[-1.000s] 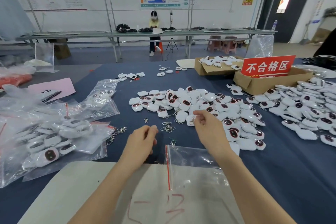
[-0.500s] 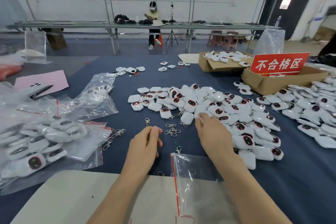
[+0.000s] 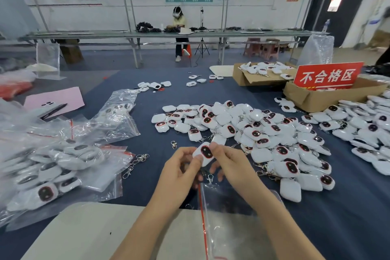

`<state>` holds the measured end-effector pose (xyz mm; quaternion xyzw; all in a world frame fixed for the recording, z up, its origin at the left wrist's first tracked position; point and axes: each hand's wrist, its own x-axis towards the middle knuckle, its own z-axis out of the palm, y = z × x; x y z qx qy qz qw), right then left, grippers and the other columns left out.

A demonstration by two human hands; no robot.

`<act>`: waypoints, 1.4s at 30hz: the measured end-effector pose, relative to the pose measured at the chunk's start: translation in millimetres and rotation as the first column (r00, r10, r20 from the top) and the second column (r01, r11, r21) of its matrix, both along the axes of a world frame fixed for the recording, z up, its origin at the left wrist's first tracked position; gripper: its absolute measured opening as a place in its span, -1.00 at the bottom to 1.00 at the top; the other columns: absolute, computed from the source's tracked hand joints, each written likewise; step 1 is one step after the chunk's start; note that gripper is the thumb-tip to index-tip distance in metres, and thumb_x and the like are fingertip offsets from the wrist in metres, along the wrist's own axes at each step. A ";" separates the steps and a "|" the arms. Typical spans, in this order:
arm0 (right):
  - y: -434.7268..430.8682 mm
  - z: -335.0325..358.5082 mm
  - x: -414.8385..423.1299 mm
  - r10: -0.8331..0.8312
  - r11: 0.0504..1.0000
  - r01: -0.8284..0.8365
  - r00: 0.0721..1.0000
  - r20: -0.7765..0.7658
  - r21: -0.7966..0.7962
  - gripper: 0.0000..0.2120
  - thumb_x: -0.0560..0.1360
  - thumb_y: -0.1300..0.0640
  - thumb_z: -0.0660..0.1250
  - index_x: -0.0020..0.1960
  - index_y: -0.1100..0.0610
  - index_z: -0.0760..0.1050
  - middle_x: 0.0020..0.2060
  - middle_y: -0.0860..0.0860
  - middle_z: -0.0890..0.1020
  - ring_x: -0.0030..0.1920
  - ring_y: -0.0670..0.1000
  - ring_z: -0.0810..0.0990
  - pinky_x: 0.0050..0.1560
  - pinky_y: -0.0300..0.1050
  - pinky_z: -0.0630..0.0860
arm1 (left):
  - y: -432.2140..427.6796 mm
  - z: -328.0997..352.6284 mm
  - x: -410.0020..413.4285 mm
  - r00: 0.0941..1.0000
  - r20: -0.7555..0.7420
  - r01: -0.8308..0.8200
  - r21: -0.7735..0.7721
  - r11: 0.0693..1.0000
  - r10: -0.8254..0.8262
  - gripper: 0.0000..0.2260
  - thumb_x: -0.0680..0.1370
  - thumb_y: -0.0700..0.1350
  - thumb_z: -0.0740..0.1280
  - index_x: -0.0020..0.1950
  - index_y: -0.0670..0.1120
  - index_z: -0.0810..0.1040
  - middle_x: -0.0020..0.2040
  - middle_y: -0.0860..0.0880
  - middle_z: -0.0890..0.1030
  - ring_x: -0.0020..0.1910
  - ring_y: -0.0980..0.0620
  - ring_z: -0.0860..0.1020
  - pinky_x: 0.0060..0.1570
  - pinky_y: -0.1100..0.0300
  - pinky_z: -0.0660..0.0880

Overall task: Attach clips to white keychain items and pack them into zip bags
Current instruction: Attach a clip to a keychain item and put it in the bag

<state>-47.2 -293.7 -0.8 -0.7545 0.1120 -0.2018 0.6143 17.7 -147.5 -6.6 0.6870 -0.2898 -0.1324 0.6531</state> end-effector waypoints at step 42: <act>-2.2 -16.2 0.1 0.008 0.997 -0.010 1.000 0.018 0.072 -0.69 0.59 0.15 0.35 -0.05 -0.27 0.70 -0.30 -0.08 0.68 -0.31 -0.11 0.64 -0.12 -0.03 0.70 | -1.4 -0.8 6.3 0.981 -0.110 0.164 0.061 0.985 -0.157 -0.88 0.65 -0.15 0.30 0.06 0.04 0.61 -0.15 -0.31 0.61 -0.24 0.01 0.59 -0.20 0.26 0.55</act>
